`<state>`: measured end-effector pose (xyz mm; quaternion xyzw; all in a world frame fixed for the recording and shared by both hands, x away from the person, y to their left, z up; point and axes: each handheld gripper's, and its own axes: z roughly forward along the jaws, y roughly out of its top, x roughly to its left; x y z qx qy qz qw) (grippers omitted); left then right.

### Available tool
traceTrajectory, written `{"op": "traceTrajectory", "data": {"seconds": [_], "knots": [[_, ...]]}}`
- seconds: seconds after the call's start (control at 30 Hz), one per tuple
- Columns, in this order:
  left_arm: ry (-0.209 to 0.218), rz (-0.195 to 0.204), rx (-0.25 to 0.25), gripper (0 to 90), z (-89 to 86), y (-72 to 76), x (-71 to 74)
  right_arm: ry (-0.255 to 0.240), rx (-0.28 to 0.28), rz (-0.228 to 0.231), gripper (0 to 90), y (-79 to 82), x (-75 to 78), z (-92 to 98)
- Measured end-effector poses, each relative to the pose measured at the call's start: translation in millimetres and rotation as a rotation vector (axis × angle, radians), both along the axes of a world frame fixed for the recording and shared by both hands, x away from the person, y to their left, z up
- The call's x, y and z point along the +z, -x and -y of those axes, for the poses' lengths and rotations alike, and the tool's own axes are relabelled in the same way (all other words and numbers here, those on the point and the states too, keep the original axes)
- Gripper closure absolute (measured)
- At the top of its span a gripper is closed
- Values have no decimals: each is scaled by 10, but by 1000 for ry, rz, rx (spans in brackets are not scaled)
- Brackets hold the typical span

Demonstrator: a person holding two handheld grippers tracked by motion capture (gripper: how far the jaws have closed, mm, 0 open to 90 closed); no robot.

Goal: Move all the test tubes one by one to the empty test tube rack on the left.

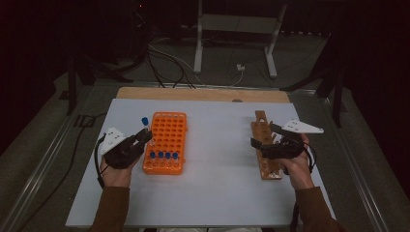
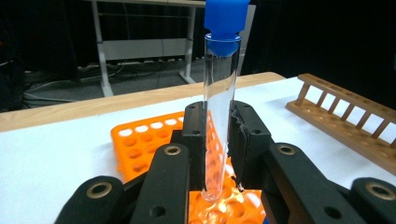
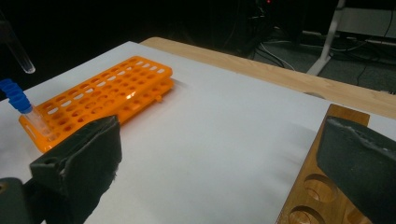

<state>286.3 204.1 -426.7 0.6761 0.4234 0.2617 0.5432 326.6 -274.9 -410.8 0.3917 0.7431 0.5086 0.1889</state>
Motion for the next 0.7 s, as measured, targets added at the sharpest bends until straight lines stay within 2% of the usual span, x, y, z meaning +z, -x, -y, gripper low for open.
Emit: {"op": "traceTrajectory", "data": {"seconds": [0.27,0.5,0.7], "knots": [[-7,-14,14,782,-106,93,-128,-5,6,1,3,8,-4,-6],[-9,-36,-5,783,-127,135,-257,-10,12,0,3,14,-6,0],[-33,-58,-20,782,-109,149,-351,-17,11,2,3,14,-5,14]]}}
